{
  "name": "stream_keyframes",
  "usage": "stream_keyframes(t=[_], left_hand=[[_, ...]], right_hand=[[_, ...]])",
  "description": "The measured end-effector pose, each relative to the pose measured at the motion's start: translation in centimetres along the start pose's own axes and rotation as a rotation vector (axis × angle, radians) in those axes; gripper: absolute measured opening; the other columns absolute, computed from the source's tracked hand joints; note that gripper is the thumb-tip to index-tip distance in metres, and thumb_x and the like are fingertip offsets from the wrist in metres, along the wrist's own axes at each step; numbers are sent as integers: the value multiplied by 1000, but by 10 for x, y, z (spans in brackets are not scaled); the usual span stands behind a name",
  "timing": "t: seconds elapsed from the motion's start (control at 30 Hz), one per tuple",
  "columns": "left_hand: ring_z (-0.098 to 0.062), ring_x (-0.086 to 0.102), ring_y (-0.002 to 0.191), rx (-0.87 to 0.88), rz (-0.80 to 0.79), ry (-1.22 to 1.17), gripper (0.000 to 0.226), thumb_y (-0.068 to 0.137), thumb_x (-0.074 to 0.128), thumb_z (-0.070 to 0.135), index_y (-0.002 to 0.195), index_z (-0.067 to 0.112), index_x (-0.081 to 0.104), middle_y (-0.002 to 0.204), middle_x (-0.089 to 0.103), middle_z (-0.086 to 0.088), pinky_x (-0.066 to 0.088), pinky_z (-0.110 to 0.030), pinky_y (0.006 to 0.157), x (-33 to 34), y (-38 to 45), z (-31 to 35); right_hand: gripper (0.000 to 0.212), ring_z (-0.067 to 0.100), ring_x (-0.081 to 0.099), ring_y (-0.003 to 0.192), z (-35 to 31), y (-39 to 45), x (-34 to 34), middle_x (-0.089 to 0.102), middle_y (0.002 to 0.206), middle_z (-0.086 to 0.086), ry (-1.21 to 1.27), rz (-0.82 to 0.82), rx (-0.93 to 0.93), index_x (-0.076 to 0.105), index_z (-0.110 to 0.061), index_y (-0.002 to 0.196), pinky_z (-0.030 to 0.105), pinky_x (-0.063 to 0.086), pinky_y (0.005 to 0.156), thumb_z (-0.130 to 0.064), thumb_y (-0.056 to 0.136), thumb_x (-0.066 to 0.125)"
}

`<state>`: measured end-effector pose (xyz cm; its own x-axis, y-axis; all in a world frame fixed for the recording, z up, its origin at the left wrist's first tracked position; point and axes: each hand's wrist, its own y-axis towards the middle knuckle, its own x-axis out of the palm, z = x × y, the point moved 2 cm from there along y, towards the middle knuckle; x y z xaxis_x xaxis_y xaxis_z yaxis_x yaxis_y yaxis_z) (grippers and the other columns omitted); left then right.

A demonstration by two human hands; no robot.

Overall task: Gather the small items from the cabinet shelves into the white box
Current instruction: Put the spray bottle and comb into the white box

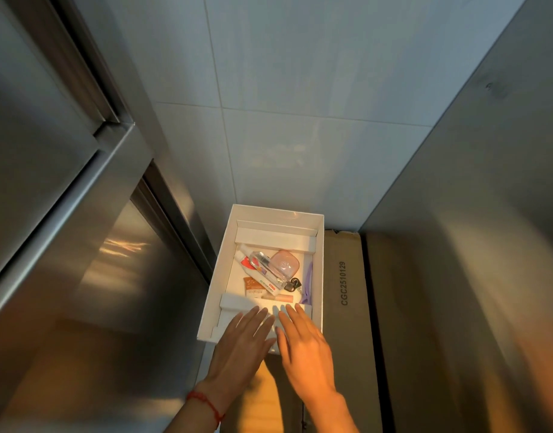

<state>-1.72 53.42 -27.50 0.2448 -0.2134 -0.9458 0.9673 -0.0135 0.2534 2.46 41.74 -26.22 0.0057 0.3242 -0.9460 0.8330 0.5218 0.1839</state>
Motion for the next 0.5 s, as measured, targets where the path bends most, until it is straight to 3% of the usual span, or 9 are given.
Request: stream_keyframes(t=[0.5], left_hand=[[-21,73,77,-69,-211,13,63,23,98,26,80,9,77,86,75,-7,58,-40,60,6,-27,-1]], right_hand=[[37,16,70,89,6,-31,21,74,96,-1,-42,-67,-72,77,-16,94,31,57,75,-32,62,87]])
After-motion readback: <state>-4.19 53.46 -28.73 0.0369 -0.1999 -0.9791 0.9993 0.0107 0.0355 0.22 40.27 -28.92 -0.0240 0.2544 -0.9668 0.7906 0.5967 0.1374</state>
